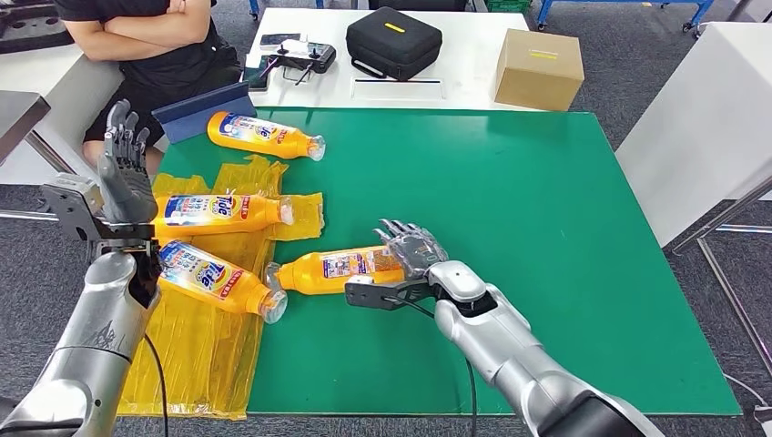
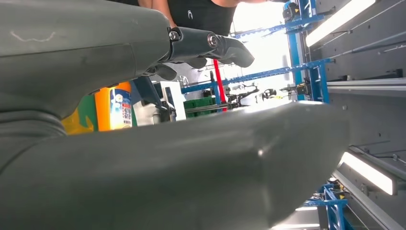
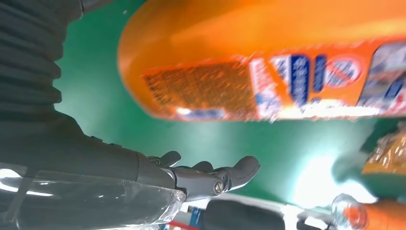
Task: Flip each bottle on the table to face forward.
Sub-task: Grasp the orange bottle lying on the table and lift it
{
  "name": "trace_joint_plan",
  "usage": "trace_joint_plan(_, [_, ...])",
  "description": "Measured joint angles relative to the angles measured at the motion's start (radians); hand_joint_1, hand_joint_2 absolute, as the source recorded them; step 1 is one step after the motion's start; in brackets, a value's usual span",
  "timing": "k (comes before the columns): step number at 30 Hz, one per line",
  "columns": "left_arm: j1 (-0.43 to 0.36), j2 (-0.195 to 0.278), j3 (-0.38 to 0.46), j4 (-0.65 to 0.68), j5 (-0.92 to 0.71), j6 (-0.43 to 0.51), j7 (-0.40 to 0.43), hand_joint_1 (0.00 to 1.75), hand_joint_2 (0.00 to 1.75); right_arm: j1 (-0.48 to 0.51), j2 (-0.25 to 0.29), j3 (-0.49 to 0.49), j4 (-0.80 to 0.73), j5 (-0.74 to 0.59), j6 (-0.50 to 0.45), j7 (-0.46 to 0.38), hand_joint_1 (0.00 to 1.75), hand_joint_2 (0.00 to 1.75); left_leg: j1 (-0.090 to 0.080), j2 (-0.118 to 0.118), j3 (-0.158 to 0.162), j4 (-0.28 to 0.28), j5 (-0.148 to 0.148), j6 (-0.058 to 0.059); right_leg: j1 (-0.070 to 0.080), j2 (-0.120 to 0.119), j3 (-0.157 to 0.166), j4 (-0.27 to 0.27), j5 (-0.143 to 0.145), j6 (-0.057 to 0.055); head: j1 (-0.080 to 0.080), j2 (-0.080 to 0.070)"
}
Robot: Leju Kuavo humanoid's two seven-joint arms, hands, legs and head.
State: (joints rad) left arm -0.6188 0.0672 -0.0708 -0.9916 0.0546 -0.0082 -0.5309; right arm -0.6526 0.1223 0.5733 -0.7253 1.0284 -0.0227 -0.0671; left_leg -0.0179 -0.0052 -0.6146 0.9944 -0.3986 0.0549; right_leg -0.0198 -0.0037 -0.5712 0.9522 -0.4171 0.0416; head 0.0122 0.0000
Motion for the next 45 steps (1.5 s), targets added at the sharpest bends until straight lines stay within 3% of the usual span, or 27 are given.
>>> trace_joint_plan(14, [-0.016, -0.006, -0.006, 0.046, 0.009, 0.009, -0.013, 0.00, 0.00, -0.057, 0.056, 0.034, 0.190, -0.021, -0.002, -0.012, 0.00, 1.75, 0.000, 0.000, 0.000, 0.000, 0.000, 0.000, 0.000, 0.000, 0.000, 0.000, 0.000, 0.000, 0.000, 0.000])
trace_joint_plan(15, [-0.016, -0.006, -0.006, 0.047, 0.010, 0.009, -0.013, 0.00, 0.00, -0.059, 0.057, 0.035, 0.195, -0.022, 0.000, -0.012, 0.15, 1.75, 0.000, 0.000, 0.000, 0.000, 0.000, 0.000, 0.000, 0.000, 0.000, 0.000, 0.000, 0.000, 0.000, 0.000])
trace_joint_plan(18, [-0.020, -0.008, -0.006, 0.054, 0.015, 0.009, -0.014, 0.00, 0.00, -0.067, 0.061, 0.038, 0.212, -0.028, 0.013, -0.006, 1.46, 1.75, 0.000, 0.000, 0.001, 0.000, 0.000, 0.000, 0.000, 0.000, 0.000, 0.000, 0.000, 0.000, 0.000, 0.000])
trace_joint_plan(19, [-0.023, -0.009, -0.006, 0.056, 0.017, 0.009, -0.014, 0.00, 0.00, -0.070, 0.062, 0.040, 0.218, -0.032, 0.018, -0.004, 1.75, 1.75, 0.000, 0.000, 0.001, 0.000, 0.000, 0.000, 0.000, 0.000, 0.000, 0.000, 0.000, 0.000, 0.000, 0.000])
trace_joint_plan(32, [-0.030, -0.012, -0.007, 0.073, 0.035, 0.008, -0.018, 0.00, 0.00, -0.085, 0.062, 0.041, 0.242, -0.070, 0.012, 0.015, 1.75, 1.75, 0.000, 0.000, 0.002, 0.000, 0.000, 0.000, 0.000, 0.000, 0.001, 0.000, 0.000, 0.000, 0.000, 0.000])
trace_joint_plan(45, [-0.006, -0.012, -0.007, 0.058, 0.059, -0.004, 0.004, 0.00, 0.00, -0.052, 0.022, 0.042, 0.187, -0.095, -0.012, 0.022, 1.75, 1.75, 0.000, -0.001, 0.002, 0.000, 0.000, 0.000, 0.000, 0.000, 0.002, 0.000, 0.000, 0.000, 0.000, 0.000])
